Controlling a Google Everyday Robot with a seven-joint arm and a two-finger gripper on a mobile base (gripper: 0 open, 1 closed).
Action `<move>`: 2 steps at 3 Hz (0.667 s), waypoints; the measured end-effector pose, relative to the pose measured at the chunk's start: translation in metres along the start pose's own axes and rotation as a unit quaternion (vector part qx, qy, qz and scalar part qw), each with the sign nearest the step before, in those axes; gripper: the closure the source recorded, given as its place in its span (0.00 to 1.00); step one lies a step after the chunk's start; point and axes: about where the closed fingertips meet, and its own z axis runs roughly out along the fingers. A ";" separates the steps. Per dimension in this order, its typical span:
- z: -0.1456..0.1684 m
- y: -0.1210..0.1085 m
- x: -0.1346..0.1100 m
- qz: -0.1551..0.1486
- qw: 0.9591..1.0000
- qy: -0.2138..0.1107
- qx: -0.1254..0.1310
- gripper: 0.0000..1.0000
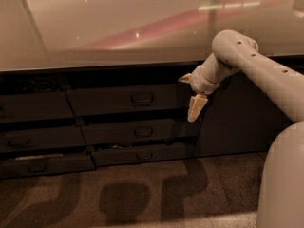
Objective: Open top drawer
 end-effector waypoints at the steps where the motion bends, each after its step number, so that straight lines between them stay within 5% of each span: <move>1: 0.003 -0.001 0.002 0.005 1.000 0.010 0.000 0.00; 2: 0.006 -0.019 0.017 0.036 0.998 0.058 -0.007 0.00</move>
Offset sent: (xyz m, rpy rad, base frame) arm 0.0547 -0.0336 0.0048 -0.2309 0.0538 -0.2050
